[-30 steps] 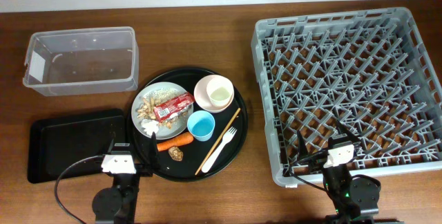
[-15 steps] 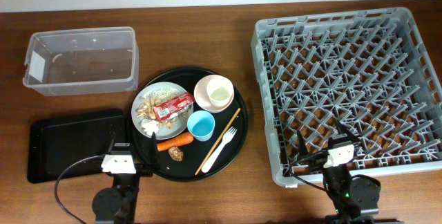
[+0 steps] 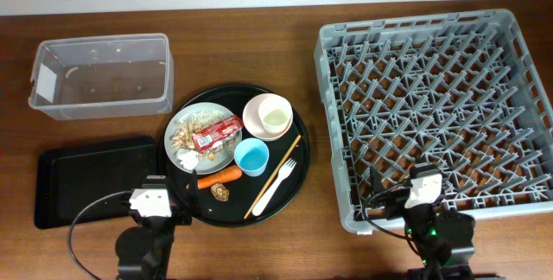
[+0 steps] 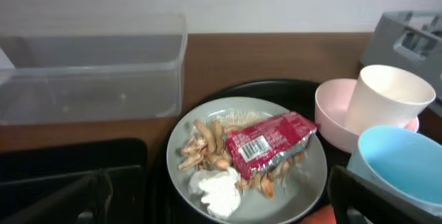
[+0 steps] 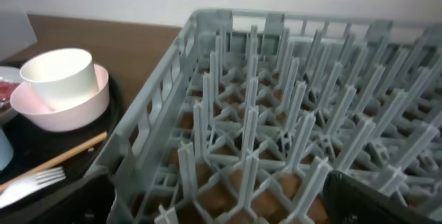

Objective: Sort waste into correct bins and load items into the dishwasher rack

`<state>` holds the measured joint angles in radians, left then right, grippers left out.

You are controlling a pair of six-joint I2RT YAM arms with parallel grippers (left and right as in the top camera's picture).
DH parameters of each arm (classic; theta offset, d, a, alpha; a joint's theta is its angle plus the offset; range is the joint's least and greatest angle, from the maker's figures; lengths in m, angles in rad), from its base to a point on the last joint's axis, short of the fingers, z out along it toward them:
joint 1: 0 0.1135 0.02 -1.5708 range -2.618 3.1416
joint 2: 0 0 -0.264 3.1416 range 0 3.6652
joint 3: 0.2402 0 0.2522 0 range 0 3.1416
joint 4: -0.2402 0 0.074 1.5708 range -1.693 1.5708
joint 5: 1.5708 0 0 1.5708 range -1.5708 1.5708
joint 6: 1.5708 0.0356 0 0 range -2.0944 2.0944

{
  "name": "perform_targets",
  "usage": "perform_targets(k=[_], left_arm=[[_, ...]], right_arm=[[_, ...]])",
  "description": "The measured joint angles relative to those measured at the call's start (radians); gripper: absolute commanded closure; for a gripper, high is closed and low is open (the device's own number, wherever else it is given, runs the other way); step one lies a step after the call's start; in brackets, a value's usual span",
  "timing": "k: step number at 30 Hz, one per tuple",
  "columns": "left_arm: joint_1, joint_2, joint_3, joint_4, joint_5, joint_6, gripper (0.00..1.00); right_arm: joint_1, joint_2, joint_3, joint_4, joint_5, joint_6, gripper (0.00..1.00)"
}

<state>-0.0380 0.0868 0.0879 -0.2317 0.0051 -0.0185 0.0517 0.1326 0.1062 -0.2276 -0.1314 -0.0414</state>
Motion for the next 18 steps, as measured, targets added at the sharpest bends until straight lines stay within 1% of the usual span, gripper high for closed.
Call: perform_targets(k=[4,8,11,13,18], left_arm=[[0.000,0.057,0.094,-0.067,0.006,0.000,0.01],[0.000,0.159,0.209,-0.114,0.006,0.000,0.01],[0.000,0.265,0.308,-0.153,0.006,0.000,0.01],[0.000,0.343,0.380,-0.193,0.006,0.000,0.01],[0.000,0.579,0.592,-0.330,0.006,0.000,0.01]], right_arm=[[0.000,0.096,0.143,-0.081,0.000,0.008,0.01],[0.000,0.206,0.301,-0.193,0.000,0.012,0.01],[0.000,0.293,0.406,-0.282,0.000,0.011,0.02],[0.000,0.359,0.486,-0.377,-0.003,0.011,0.01],[0.000,0.506,0.665,-0.556,-0.024,0.011,0.01]])
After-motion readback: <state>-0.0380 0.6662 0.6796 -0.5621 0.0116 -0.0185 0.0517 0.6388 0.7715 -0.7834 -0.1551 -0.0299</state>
